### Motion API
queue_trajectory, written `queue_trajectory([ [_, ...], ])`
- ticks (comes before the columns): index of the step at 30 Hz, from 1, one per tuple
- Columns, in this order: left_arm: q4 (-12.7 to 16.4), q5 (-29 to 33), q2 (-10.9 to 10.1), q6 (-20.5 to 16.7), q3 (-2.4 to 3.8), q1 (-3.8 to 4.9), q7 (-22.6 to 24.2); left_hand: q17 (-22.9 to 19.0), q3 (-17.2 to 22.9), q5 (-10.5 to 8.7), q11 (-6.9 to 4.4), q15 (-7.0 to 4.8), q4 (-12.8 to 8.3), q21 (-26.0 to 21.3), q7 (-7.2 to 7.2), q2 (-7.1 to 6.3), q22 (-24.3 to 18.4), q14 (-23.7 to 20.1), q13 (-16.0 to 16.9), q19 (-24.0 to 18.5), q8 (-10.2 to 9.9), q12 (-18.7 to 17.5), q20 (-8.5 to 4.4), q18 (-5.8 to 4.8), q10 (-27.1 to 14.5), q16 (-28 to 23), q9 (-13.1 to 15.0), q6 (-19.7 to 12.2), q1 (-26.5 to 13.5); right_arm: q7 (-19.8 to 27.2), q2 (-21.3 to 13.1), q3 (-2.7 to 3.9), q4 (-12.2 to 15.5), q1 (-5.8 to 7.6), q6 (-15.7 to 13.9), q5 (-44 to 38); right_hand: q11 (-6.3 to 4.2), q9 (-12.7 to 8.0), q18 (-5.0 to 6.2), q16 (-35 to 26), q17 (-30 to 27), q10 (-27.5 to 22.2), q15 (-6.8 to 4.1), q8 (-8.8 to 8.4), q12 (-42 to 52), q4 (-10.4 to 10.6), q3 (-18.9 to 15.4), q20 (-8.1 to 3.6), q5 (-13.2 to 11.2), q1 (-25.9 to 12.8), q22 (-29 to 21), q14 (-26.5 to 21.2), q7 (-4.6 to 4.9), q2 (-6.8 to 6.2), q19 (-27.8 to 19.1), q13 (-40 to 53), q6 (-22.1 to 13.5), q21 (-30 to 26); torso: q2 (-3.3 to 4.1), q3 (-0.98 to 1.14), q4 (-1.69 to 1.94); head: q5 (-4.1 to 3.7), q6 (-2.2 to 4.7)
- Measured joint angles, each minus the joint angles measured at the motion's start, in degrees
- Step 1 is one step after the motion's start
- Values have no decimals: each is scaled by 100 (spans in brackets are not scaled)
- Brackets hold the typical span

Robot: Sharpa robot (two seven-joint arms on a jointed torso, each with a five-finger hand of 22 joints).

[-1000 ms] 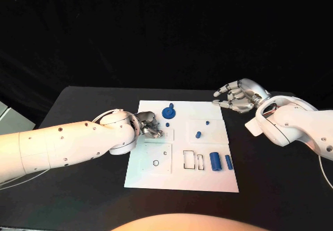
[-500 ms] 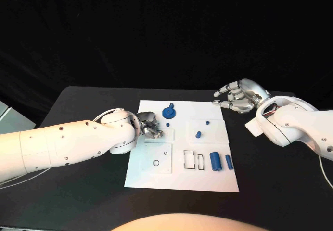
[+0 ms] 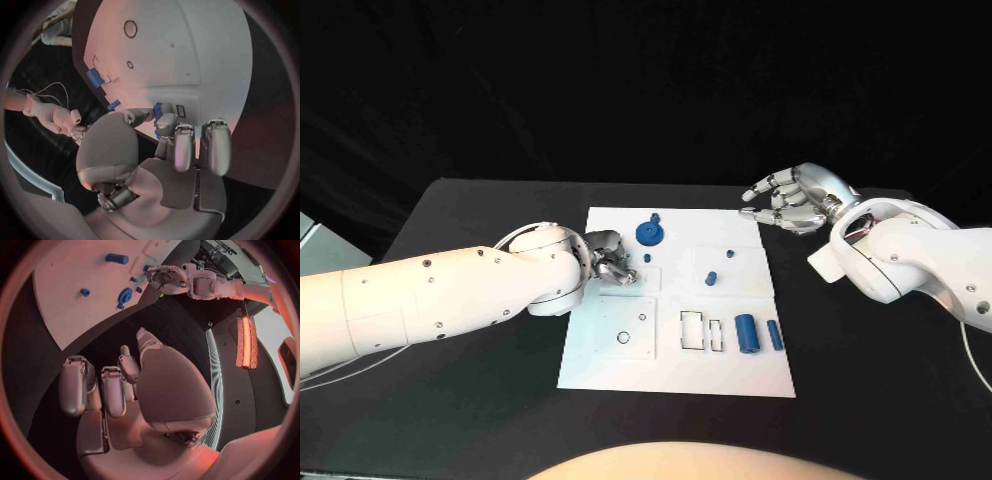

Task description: Assemble the parts on the task board

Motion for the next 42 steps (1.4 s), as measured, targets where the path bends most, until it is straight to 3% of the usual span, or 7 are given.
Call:
queue_trajectory([
  [13,-97,142,81,55,1,5,-16,0,1,-45,-39,-42,-2,0,-97,-36,0,0,92,0,76,67,0,0,103,41,28,165,-338,-10,14,-1,-9,-25,25,-1,0,0,0,0,-1,0,0,0,0,0,0,0,0,0,-1,0,0,0,0,0,0,0,-1,1,4,-16,-15],
  [15,-109,155,90,58,3,7,-16,0,131,-76,-35,-42,-132,0,-97,-44,0,0,100,0,61,78,0,0,107,41,30,183,-346,-13,15,-1,-11,-30,29,-1,0,0,0,0,-1,0,0,0,0,0,0,0,0,0,-1,0,0,0,0,0,0,0,-1,-1,3,-20,-23],
  [25,-169,202,119,64,5,10,-17,0,74,-95,-52,-62,-194,-1,-133,-56,0,-21,124,21,61,79,-21,1,131,66,36,231,-564,-17,16,-1,-15,-46,48,-1,0,-4,0,0,-2,0,0,0,0,0,0,0,23,0,-1,0,0,0,0,0,0,0,-1,-2,2,-37,-26],
  [26,-174,207,120,64,5,10,-17,-1,231,-126,-52,-62,-395,-1,-143,-50,-1,-20,130,21,61,79,-21,0,131,66,36,242,-649,-17,16,-1,-15,-47,49,-1,0,-6,0,0,-2,0,0,0,0,0,0,0,22,0,-1,0,0,0,0,0,0,0,-1,-2,2,-37,-26],
  [30,-192,225,129,63,7,11,-16,1,141,-126,-52,-82,-450,-1,-158,-59,-1,0,145,21,60,79,-21,1,131,66,19,259,-724,-18,15,-1,-17,-53,51,-1,0,-6,0,0,-2,0,0,22,0,0,0,0,22,0,-2,0,0,0,0,-8,0,-23,0,-2,4,-41,-29],
  [37,-239,235,121,66,2,6,-18,4,-736,-121,-72,-82,-13,-1,-190,-66,-1,0,212,42,-39,122,-42,0,151,86,-21,316,-730,-19,12,-1,-20,-58,55,-1,0,-5,0,0,-2,0,0,22,0,0,0,0,22,0,-2,0,0,0,0,-8,0,-23,-5,-5,4,-42,-36],
  [42,-243,241,113,66,2,3,-18,4,-1097,-121,-72,-82,224,-1,-181,-89,-1,0,222,42,-57,122,-43,1,150,86,-18,345,-705,-19,11,-1,-24,-61,56,-1,0,-6,0,0,-3,0,0,22,0,0,0,0,22,0,-2,0,0,0,0,-8,0,-23,-8,-5,4,-50,-36],
])
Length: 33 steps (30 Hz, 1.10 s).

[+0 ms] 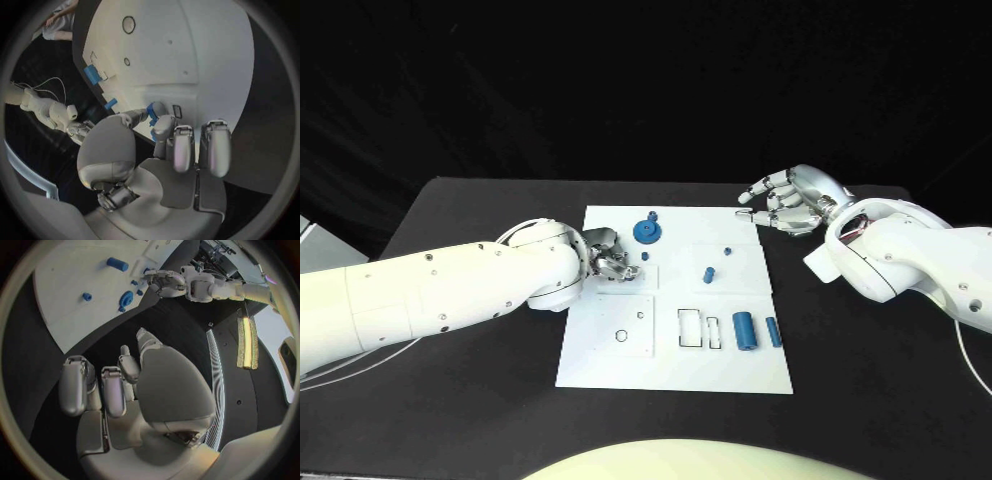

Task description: Assemble the parts on the task board

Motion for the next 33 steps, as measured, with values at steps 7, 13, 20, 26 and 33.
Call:
queue_trajectory([
  [7,-1,11,-10,-3,2,-2,4,0,-384,0,0,0,224,0,-11,-30,0,0,27,1,-15,23,-1,0,0,22,5,11,30,0,0,0,0,-6,1,0,0,0,0,0,0,0,0,0,0,0,0,0,0,0,0,0,0,0,0,0,0,0,0,-4,1,-4,11],
  [13,5,21,-20,-7,9,-5,10,-1,-551,0,0,0,251,0,-14,-30,0,0,42,20,-15,23,-20,0,0,22,10,14,30,0,-3,0,0,-13,2,0,0,0,0,0,-1,0,0,0,0,0,0,0,0,-31,2,0,0,31,0,0,0,0,3,-4,1,-4,16],
  [20,56,50,-78,-8,46,-28,11,-1,-776,-61,-21,0,264,0,-16,-75,0,0,50,20,-34,23,-20,0,21,22,9,13,-20,0,-5,0,0,-23,3,0,0,1,0,0,-1,0,0,0,0,0,0,0,0,-31,4,0,0,30,0,0,0,0,3,-4,1,-2,27],
  [26,106,87,-162,-3,141,-58,-13,-2,-964,-135,-20,0,266,0,-10,-47,0,0,65,20,-62,44,-20,0,21,44,5,7,-135,0,-2,0,-11,-32,3,0,0,-5,0,0,-1,0,0,0,0,0,0,0,0,-31,4,0,-4,30,0,-7,-37,-23,-2,-3,0,-7,52],
  [33,225,141,-242,2,298,3,-37,-2,-1124,-180,-20,1,266,0,-10,-19,0,0,53,20,-61,44,-20,0,20,44,12,7,-163,1,5,0,-28,-45,3,0,0,-5,0,0,-1,0,0,0,0,0,0,0,0,-30,4,0,-4,30,0,-12,-37,-23,-5,-1,-1,-8,77],
])
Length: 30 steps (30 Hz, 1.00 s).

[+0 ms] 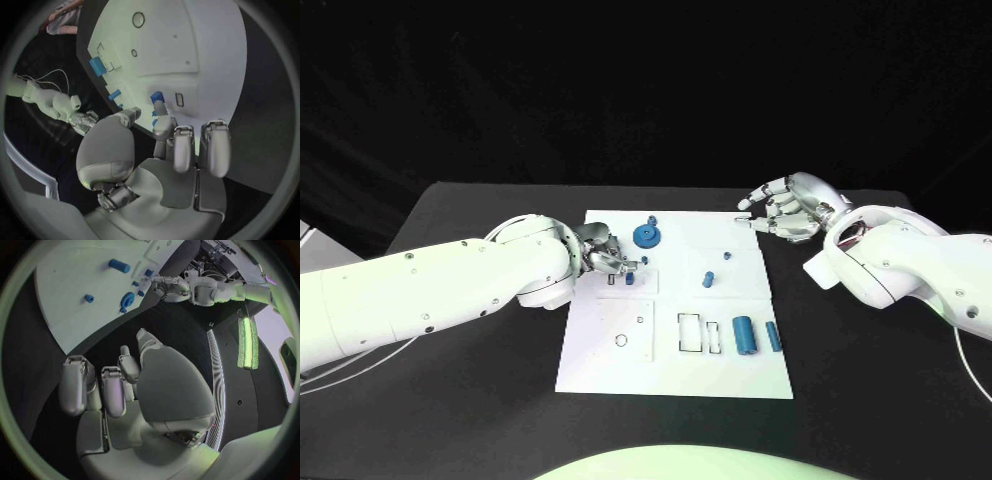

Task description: Assemble the parts on the task board

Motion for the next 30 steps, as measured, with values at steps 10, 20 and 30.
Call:
queue_trajectory([
  [10,120,198,-123,142,207,95,-11,0,-717,-469,28,0,6,-40,33,221,0,0,-138,-5,0,-93,1,0,-61,-7,15,-33,76,1,11,0,-14,-13,5,0,0,0,0,-34,0,0,0,0,0,0,0,0,0,0,-1,0,0,0,0,0,0,0,7,0,-2,15,47],
  [20,-712,706,-47,617,302,650,83,-1,-720,-373,319,207,1,-609,367,473,-382,0,-1583,-692,-544,-1279,195,91,-1059,-361,-290,-694,861,4,26,0,-72,-18,6,1,0,0,-1,-34,4,0,0,0,0,0,0,-1,0,0,-1,0,0,0,-43,-10,0,-40,8,1,3,60,103],
  [30,-1710,915,514,955,301,878,306,-1,-720,-352,462,308,1,-626,544,512,-323,0,-1593,-674,-969,-1225,310,91,-1055,-340,-673,-992,971,6,55,0,-90,-18,7,2,0,1,-1,-34,4,0,0,0,0,0,0,0,0,0,-2,0,0,0,-43,-10,0,-39,21,0,-2,91,158],
])
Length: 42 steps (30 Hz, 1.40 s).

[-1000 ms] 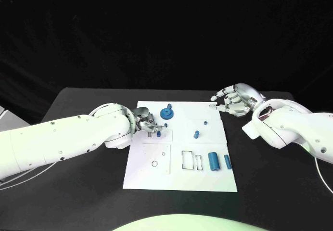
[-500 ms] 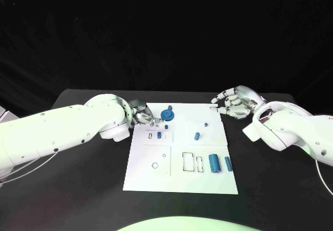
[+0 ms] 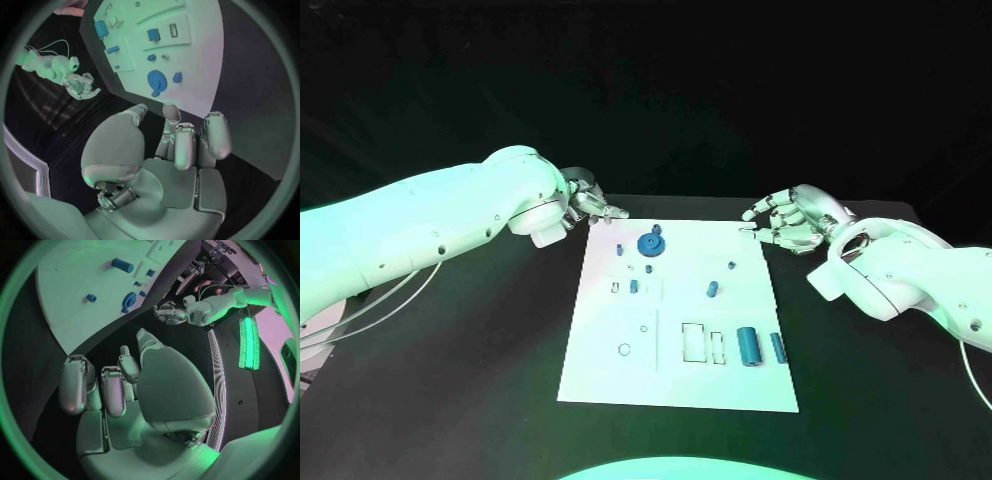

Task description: Assemble the parts on the task board

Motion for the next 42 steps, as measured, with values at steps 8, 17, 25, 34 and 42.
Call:
queue_trajectory([
  [8,-637,-124,430,353,-93,21,79,0,0,0,2,0,0,26,0,0,51,0,33,50,-30,31,8,0,3,19,-28,0,0,0,24,0,2,0,1,0,0,-5,0,-23,-1,0,0,0,0,0,0,0,0,0,-1,0,0,0,0,-7,0,0,-1,-5,1,29,-8],
  [17,-1186,-258,804,746,-224,8,119,-1,-66,-25,33,41,16,26,0,-31,6,0,-82,50,-56,-9,7,0,-29,42,-94,0,-31,0,40,0,4,0,2,0,0,-5,0,-23,-1,0,0,0,0,0,0,0,32,0,-1,0,0,0,0,-13,0,-22,-4,-8,0,54,-41],
  [25,-1429,-325,947,862,-275,-12,143,-1,-65,-24,31,41,16,26,0,-32,19,0,-70,50,-56,-11,7,0,-30,41,-99,0,-32,2,53,0,5,0,2,-2,0,-5,0,-23,-2,0,0,0,0,0,0,0,32,0,-1,0,0,0,0,-13,0,-22,-8,0,0,65,-36],
  [34,-1588,-367,1044,1036,-307,-53,140,-1,-81,-24,30,41,0,26,0,-32,44,0,-49,49,-56,-11,7,0,-30,41,-115,43,-32,2,43,1,18,0,2,-22,0,-5,0,-23,-2,0,0,0,0,0,0,0,32,0,-2,0,-1,0,0,-13,0,-21,-13,2,3,79,-53],
  [42,-1689,-386,1092,1315,-340,-80,108,-1,-81,-24,29,41,0,26,-1,0,51,0,-49,49,-56,-5,7,0,-31,41,-133,84,0,2,40,1,26,0,2,-51,0,-5,0,-23,-3,0,0,0,0,0,0,0,31,0,0,0,-1,0,0,-13,1,-21,-14,3,3,84,-63],
])
